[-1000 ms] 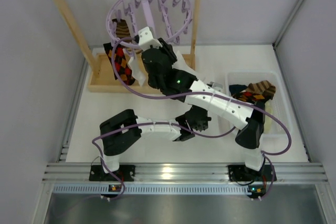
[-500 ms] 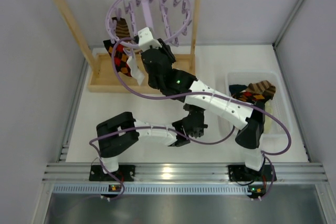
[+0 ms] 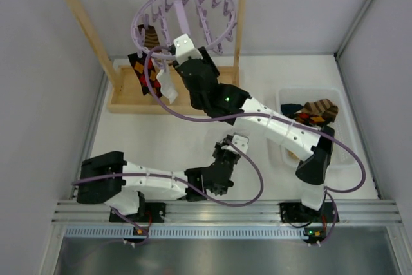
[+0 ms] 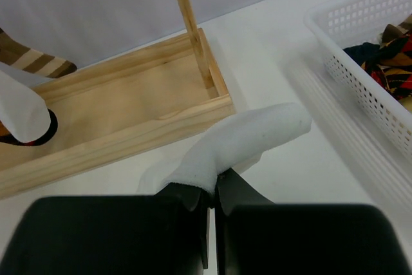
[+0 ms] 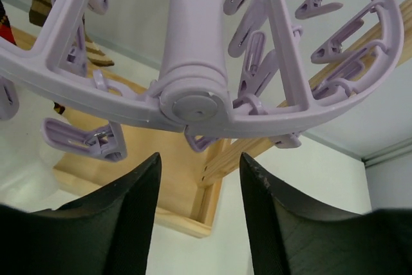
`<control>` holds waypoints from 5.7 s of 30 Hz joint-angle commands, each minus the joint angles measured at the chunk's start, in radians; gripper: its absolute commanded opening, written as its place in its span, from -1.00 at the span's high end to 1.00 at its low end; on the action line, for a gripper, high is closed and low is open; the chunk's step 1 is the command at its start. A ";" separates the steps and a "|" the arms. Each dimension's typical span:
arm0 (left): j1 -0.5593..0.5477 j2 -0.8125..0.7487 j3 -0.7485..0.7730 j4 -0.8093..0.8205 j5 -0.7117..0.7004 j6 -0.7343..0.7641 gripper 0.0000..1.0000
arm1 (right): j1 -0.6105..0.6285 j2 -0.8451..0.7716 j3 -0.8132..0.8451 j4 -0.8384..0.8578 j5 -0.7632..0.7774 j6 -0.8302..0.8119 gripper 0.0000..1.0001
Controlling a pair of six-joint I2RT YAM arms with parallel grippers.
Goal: Remove the socks clipped to the hanger
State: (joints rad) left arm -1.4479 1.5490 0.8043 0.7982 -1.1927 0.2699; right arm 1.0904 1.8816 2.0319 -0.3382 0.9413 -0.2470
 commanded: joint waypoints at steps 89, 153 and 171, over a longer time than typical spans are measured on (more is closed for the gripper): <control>0.659 -0.644 -0.016 -1.258 0.436 -0.963 -0.98 | -0.274 -0.974 -0.867 -0.141 -0.620 0.500 -0.99; 1.207 -0.125 -0.220 0.221 0.811 -0.546 1.00 | -0.270 -1.110 -1.116 0.087 -0.997 0.442 -0.99; 0.557 -0.193 -0.163 -0.100 0.320 -0.514 1.00 | -0.270 -1.196 -1.017 -0.016 -0.817 0.545 -0.99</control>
State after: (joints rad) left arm -0.8139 1.3594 0.5724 0.7998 -0.7715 -0.2626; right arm 0.8215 0.6853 0.9512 -0.3420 0.1101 0.2783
